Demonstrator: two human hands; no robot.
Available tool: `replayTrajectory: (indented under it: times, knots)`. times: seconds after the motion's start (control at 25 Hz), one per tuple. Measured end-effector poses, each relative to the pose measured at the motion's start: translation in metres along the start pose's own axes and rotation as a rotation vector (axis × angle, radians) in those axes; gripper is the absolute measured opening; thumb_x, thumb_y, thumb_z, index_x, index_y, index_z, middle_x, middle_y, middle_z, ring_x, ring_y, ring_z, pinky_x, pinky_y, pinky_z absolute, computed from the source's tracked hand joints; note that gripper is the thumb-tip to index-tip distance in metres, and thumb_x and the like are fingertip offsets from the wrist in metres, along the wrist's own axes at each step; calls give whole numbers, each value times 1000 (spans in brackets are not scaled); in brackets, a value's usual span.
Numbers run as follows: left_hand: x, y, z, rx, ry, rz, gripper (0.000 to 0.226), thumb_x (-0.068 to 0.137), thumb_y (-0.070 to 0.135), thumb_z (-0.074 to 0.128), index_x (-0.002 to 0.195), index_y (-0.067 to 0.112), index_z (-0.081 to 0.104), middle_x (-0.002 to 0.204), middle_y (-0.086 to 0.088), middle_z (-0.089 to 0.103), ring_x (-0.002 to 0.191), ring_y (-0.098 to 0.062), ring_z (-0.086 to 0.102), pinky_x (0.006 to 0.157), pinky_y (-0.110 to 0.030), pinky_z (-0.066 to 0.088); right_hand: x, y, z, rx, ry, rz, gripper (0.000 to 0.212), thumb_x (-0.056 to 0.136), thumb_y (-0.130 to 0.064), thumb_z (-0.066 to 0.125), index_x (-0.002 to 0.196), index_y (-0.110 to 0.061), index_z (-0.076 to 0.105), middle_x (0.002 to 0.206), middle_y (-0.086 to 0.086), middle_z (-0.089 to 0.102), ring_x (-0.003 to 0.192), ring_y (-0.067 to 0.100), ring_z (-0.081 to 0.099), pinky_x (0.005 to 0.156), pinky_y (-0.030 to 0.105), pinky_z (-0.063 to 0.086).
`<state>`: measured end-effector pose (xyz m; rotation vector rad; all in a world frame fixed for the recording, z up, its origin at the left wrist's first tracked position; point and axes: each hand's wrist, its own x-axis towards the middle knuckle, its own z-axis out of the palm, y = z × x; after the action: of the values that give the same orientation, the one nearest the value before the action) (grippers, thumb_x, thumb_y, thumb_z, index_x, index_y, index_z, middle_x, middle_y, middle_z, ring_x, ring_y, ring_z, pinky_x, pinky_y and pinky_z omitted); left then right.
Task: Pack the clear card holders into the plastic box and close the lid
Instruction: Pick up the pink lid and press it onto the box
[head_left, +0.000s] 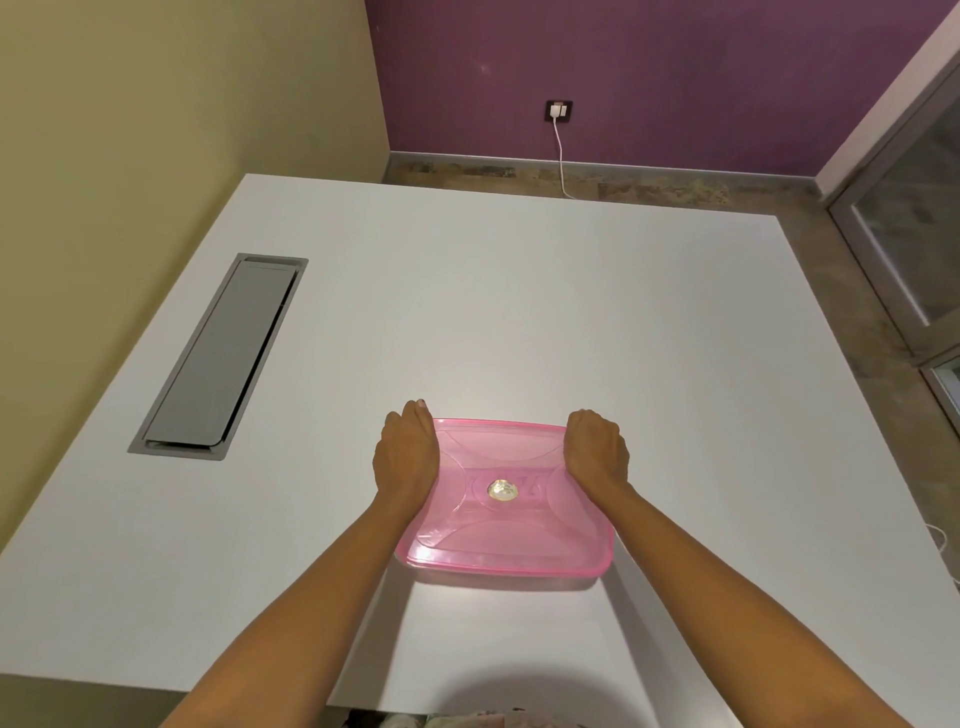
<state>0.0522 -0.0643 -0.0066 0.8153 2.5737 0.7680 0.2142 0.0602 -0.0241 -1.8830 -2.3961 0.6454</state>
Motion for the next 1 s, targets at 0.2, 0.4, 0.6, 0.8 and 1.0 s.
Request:
replayTrajectory:
  times: [0.2, 0.4, 0.6, 0.8, 1.0]
  knots:
    - [3, -1, 0, 155, -49, 46, 26, 100, 11, 25, 98, 1, 49, 96, -21, 58, 85, -38, 56, 64, -36, 38, -2, 1, 1, 13, 59, -16, 22, 87, 5, 37, 70, -2, 50, 86, 20, 65, 77, 37, 59, 61, 33, 40]
    - [12, 2, 3, 212, -119, -70, 31, 98, 13, 27, 106, -2, 53, 109, -20, 61, 96, -36, 58, 71, -33, 41, -6, 1, 3, -171, 66, -115, 23, 79, 11, 40, 70, -9, 46, 86, 15, 64, 79, 33, 61, 57, 31, 37]
    - [22, 9, 4, 104, -134, -252, 34, 96, 14, 30, 103, -3, 58, 109, -23, 61, 93, -37, 55, 75, -36, 39, -6, 0, 4, -187, 90, -108, 21, 81, 11, 40, 82, -1, 57, 86, 16, 65, 80, 34, 62, 57, 31, 38]
    - [22, -1, 2, 224, -127, -39, 20, 86, -8, 35, 91, -7, 54, 97, -26, 60, 92, -40, 56, 69, -40, 46, -6, -2, 6, -192, 110, -103, 21, 80, 11, 40, 81, -1, 57, 84, 16, 64, 78, 35, 62, 56, 32, 38]
    - [25, -2, 3, 324, -152, 10, 21, 84, -11, 38, 96, -4, 55, 98, -24, 61, 92, -37, 59, 63, -35, 42, -4, -3, 9, -180, 133, -87, 19, 79, 11, 42, 79, -1, 57, 83, 16, 64, 77, 35, 61, 56, 33, 39]
